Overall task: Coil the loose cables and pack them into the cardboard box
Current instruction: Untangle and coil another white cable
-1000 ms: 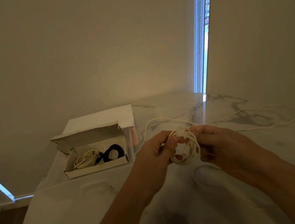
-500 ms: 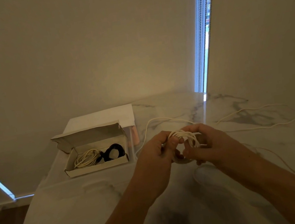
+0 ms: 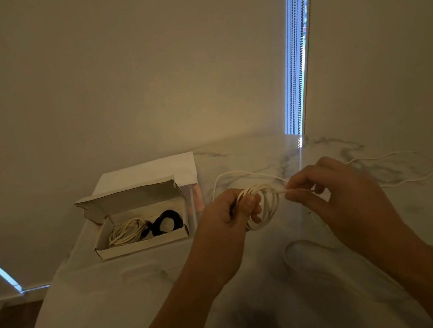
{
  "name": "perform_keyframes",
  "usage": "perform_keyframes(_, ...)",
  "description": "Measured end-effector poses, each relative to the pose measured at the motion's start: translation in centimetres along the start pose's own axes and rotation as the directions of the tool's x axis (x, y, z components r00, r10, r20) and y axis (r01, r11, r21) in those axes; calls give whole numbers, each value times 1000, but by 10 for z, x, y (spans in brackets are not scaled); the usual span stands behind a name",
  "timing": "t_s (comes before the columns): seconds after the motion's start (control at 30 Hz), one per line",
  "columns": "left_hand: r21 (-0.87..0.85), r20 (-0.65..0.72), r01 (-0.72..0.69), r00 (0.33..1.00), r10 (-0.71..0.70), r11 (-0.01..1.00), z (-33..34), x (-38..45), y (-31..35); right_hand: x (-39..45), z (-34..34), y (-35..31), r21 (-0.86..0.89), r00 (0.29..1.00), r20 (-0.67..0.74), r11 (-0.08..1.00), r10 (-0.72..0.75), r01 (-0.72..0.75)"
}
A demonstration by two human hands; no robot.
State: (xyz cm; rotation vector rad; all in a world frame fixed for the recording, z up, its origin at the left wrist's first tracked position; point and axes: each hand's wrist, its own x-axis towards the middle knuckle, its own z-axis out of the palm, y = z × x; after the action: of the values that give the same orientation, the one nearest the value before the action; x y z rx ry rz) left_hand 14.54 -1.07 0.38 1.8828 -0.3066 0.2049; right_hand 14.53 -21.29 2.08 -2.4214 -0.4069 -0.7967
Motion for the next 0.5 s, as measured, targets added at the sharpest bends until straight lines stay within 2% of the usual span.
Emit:
perform_keyframes(0.1, -27, 13, 9, 1000, -8, 1000, 0, 0, 0, 1, -2, 3, -74, 999, -51, 997, -18, 15)
perform_keyframes(0.23, -157, 30, 45, 999, -41, 987, -3, 0, 3, 3, -9, 7, -95, 990, -141, 995, 18, -32)
perform_keyframes(0.5, -212, 61, 34, 998, -21, 977, 0, 0, 7, 6, -19, 16, -144, 976, -199, 983, 88, -118)
